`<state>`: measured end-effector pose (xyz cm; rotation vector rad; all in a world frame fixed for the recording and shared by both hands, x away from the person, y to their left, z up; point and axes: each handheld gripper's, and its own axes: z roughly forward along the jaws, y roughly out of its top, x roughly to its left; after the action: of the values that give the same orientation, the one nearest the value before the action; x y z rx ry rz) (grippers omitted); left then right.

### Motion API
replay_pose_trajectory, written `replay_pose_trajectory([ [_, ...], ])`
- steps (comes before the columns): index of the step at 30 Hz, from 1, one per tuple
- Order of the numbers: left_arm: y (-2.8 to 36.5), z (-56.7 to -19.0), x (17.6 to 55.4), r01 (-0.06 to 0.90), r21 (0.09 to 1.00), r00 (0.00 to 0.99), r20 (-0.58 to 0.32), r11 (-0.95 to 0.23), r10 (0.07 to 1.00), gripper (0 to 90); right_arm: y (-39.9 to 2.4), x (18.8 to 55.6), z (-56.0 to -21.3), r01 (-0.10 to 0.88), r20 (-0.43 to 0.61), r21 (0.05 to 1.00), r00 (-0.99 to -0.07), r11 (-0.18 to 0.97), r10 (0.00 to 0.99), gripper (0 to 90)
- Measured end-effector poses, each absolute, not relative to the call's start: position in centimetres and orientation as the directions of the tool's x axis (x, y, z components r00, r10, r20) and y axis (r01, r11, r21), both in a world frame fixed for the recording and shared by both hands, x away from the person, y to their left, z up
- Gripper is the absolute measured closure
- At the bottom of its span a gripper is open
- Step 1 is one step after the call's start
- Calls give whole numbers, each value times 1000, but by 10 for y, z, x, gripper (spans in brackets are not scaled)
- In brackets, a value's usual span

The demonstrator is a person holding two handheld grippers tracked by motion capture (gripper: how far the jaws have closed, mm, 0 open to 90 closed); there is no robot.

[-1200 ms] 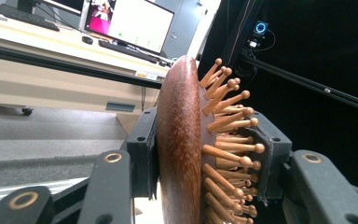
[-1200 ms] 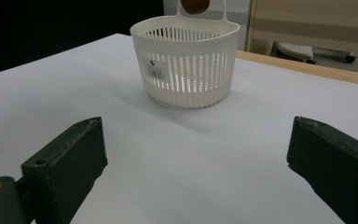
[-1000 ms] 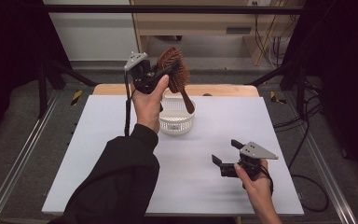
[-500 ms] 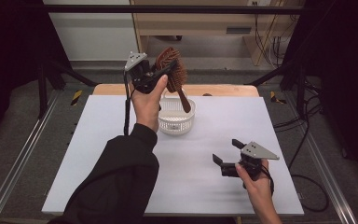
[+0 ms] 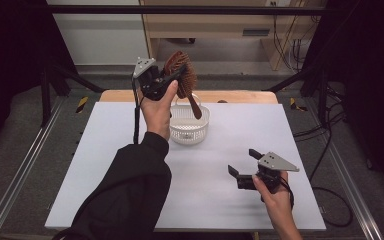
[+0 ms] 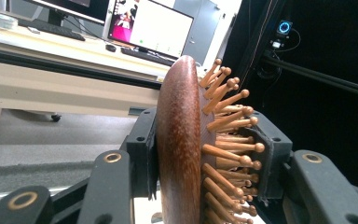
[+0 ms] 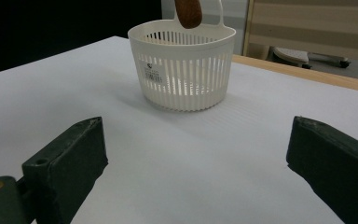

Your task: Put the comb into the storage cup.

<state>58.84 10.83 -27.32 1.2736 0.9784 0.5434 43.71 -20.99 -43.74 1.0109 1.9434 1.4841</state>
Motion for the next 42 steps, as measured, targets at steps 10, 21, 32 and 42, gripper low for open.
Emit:
replay_pose_trajectory([
  [10,105,-286,593,179,953,488,-302,245,819,509,-209,437,-438,263,53,955,-606,137,793,52],
  [21,95,-306,599,187,957,498,-286,221,819,507,-209,437,-439,266,53,954,-607,140,793,52],
  [32,90,-329,602,219,944,467,-324,247,823,506,-207,437,-440,270,55,952,-613,144,788,52],
  [42,86,-341,602,229,946,464,-312,228,829,505,-206,437,-440,270,55,952,-619,146,784,51],
])
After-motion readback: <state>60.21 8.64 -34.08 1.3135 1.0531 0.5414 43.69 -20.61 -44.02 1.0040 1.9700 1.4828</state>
